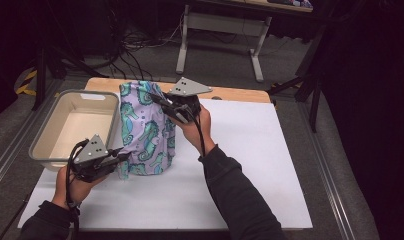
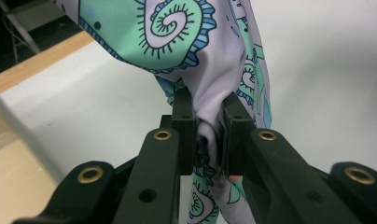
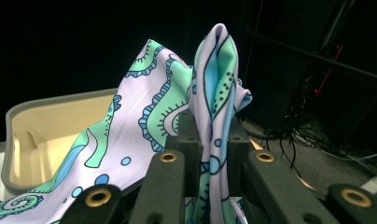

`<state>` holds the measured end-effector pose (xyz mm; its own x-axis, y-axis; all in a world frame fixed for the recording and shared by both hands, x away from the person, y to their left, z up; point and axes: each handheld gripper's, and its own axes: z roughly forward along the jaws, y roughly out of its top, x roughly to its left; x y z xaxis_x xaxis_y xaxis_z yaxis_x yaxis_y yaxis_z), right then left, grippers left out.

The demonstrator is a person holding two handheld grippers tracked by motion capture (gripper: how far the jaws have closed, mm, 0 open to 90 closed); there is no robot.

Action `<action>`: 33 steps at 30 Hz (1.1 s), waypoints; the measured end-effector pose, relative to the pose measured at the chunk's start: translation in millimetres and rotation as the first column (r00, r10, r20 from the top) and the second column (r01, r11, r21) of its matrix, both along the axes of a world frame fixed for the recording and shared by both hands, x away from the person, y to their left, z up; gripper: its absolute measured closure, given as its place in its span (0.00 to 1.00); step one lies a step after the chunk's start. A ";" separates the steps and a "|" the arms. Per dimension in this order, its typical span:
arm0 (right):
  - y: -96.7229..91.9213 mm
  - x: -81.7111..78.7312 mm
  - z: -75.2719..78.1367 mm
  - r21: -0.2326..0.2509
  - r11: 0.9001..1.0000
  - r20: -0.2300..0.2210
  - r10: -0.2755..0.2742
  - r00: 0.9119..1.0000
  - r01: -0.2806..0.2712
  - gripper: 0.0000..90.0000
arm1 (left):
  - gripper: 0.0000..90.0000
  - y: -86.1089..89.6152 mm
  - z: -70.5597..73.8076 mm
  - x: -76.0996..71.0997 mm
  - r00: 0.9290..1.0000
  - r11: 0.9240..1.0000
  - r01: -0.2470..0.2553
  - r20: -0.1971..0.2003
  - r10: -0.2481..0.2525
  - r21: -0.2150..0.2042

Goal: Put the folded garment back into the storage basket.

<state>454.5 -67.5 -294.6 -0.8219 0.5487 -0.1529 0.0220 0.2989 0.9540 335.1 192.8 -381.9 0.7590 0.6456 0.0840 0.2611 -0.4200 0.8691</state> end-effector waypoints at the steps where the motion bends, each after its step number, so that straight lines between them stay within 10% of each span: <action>1: 2.7 0.6 2.5 0.006 1.000 0.000 0.008 1.000 -0.008 0.91 | 0.88 3.0 1.7 -0.9 1.000 1.000 -0.005 0.002 0.005 0.000; 18: 71.1 14.0 32.2 0.051 0.991 0.020 0.123 0.992 -0.124 0.91 | 0.88 64.5 32.3 -17.4 0.983 0.983 -0.174 0.048 0.177 -0.061; 33: 120.0 47.8 9.4 0.068 0.990 -0.068 0.125 0.990 -0.120 0.91 | 0.88 104.7 39.3 -15.0 0.959 0.958 -0.280 0.028 0.282 -0.063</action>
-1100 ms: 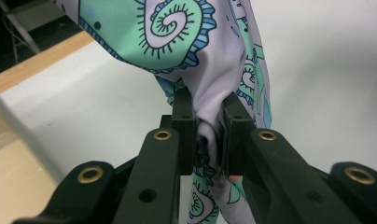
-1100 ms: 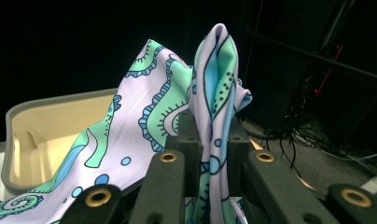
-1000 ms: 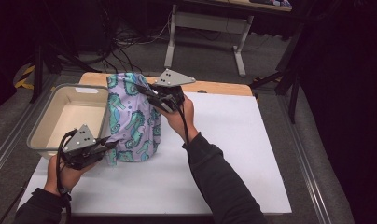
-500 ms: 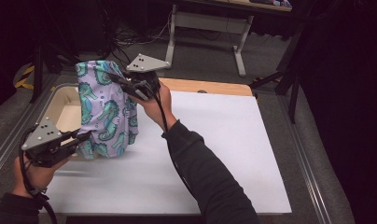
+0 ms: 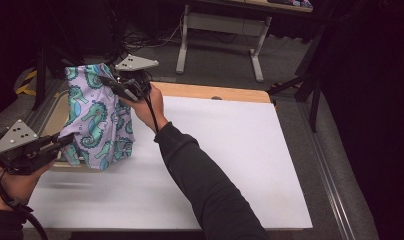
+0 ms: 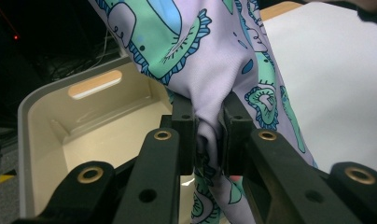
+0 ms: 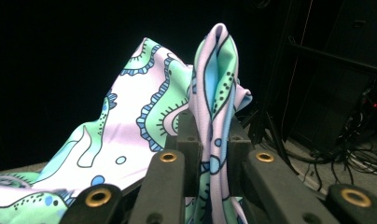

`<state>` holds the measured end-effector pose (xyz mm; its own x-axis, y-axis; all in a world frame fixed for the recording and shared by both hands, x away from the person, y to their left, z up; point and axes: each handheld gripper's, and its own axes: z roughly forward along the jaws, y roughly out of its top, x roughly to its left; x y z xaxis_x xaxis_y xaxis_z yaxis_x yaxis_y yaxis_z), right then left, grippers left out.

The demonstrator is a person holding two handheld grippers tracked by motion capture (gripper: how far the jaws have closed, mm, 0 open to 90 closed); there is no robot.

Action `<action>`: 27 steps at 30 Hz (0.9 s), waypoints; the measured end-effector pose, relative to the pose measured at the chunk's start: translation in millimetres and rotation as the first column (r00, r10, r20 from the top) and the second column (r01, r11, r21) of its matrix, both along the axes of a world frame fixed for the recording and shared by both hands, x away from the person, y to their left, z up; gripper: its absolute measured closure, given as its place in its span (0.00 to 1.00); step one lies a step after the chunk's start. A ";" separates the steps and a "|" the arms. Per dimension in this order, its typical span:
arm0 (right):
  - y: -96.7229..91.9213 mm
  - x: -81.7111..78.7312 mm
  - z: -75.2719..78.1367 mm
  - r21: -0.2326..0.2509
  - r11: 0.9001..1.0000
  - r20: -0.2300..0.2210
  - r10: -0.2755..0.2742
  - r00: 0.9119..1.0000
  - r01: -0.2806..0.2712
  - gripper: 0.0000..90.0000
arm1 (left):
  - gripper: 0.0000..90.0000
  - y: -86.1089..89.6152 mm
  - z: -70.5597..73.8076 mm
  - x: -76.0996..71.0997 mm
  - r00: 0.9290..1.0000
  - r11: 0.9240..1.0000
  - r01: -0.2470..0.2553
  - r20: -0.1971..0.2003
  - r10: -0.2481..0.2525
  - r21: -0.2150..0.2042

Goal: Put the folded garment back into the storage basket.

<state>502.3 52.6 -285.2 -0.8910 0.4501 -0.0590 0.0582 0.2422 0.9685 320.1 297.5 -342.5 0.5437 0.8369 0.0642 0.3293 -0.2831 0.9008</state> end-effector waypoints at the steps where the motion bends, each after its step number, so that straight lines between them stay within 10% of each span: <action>1: 3.9 2.9 -2.2 0.002 1.000 -0.010 0.000 1.000 0.000 0.91 | 0.88 1.4 0.6 0.6 1.000 1.000 -0.005 0.000 0.005 -0.001; 27: 86.5 17.8 0.6 0.027 0.999 -0.080 0.041 0.996 -0.038 0.91 | 0.88 55.0 10.7 6.9 0.987 0.985 -0.159 -0.001 0.160 -0.072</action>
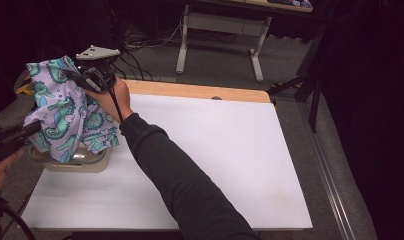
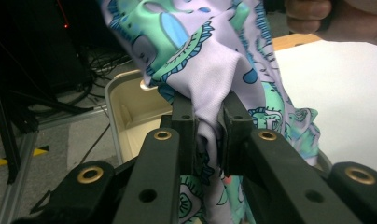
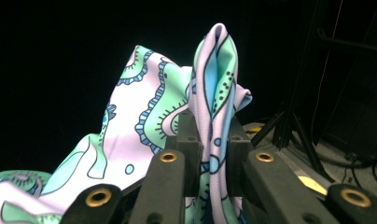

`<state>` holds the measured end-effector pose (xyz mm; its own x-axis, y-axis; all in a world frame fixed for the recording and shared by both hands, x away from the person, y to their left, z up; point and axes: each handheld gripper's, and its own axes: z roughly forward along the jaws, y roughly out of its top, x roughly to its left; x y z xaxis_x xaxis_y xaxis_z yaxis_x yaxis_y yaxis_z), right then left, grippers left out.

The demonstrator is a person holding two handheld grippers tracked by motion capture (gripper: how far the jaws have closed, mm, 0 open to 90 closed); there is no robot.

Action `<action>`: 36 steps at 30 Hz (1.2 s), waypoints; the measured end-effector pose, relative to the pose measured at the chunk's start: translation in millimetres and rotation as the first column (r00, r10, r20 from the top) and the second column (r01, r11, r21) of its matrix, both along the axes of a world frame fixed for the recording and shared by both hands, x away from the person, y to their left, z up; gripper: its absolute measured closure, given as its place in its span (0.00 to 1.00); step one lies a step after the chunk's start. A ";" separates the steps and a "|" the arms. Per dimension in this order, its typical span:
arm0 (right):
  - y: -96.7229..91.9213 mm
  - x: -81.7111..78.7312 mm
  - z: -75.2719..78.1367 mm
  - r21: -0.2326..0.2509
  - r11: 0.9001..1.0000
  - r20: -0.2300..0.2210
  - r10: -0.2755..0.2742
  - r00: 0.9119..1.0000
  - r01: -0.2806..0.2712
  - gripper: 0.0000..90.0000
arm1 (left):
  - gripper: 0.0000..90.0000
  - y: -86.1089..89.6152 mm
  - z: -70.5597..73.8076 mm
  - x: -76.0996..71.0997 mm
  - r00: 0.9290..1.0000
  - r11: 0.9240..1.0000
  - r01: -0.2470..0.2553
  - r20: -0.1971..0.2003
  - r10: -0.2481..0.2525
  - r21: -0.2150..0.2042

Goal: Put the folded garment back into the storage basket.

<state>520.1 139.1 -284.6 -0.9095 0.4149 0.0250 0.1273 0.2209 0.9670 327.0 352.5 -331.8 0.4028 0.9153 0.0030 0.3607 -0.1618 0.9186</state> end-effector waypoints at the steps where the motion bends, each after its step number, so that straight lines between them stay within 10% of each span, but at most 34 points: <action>1: 3.4 2.3 -1.9 0.001 1.000 -0.013 -0.001 1.000 0.001 0.91 | 0.88 -0.1 -1.1 1.1 1.000 1.000 0.000 -0.003 0.000 -0.001; 8: 30.3 5.9 -14.3 0.003 1.000 -0.048 -0.005 0.999 0.005 0.91 | 0.88 10.2 -3.4 3.9 1.000 0.998 -0.028 0.010 0.028 -0.061; 16: 44.9 11.3 -40.8 -0.030 1.000 -0.097 -0.010 0.995 0.007 0.91 | 0.87 -8.1 -21.8 20.3 0.999 1.000 -0.001 -0.047 0.000 -0.010; 27: 15.0 35.9 -80.7 -0.058 0.992 -0.182 -0.119 0.976 0.110 0.91 | 0.81 -23.2 -52.9 40.3 0.985 0.999 -0.018 -0.171 0.026 0.047; 36: -5.7 43.9 -97.5 -0.097 0.982 -0.194 -0.177 0.965 0.161 0.91 | 0.65 -28.2 -59.2 37.4 0.983 0.997 -0.025 -0.177 0.038 0.073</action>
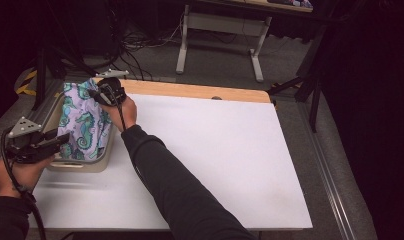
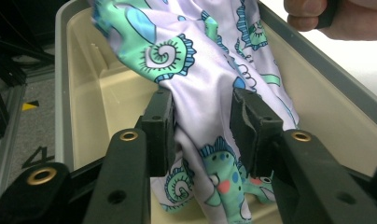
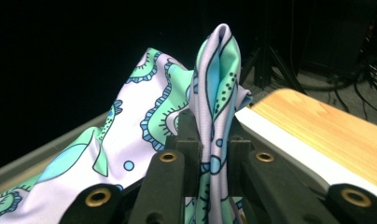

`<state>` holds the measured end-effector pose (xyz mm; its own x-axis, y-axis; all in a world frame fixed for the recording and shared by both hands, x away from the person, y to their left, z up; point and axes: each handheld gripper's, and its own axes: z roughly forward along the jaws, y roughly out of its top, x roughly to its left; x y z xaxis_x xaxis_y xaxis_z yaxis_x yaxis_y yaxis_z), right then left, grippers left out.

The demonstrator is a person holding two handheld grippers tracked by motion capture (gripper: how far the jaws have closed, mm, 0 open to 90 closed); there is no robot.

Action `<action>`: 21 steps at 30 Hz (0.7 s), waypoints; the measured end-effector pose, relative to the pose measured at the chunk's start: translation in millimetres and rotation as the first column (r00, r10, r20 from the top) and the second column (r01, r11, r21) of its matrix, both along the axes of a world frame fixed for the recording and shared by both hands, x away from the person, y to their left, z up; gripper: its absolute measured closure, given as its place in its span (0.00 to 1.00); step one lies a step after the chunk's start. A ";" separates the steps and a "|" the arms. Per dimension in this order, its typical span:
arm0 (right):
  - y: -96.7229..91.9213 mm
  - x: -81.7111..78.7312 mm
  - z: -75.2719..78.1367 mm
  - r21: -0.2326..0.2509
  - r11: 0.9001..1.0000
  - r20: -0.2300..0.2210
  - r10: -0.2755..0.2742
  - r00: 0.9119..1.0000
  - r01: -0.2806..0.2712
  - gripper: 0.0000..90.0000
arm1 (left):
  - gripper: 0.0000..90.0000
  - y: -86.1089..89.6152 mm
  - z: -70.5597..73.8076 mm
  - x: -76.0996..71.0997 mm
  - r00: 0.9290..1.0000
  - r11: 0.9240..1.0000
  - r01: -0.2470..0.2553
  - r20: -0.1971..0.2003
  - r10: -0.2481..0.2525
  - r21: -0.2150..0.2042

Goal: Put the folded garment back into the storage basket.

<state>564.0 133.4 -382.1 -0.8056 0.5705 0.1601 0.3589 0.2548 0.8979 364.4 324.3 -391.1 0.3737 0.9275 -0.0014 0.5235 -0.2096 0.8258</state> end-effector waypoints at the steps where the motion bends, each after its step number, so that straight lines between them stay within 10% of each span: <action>1: -4.1 0.7 -2.9 0.002 1.000 -0.007 -0.007 1.000 0.007 0.91 | 0.65 -0.2 0.2 -0.5 1.000 1.000 0.003 0.000 -0.003 0.002; 10: -26.5 4.9 -14.4 -0.049 0.998 0.016 -0.036 0.999 0.037 0.89 | 0.66 -9.7 10.9 3.9 0.999 0.999 0.040 0.033 -0.040 0.004; 21: -41.3 8.4 -16.5 -0.073 0.997 0.033 -0.033 0.999 0.036 0.77 | 0.96 -27.1 17.9 38.7 0.988 0.985 0.156 -0.028 -0.155 0.068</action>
<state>572.4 92.1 -398.6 -0.7892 0.6072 0.0918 0.3405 0.3081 0.8883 403.2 297.2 -373.2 0.5140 0.8563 0.0510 0.4983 -0.3465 0.7948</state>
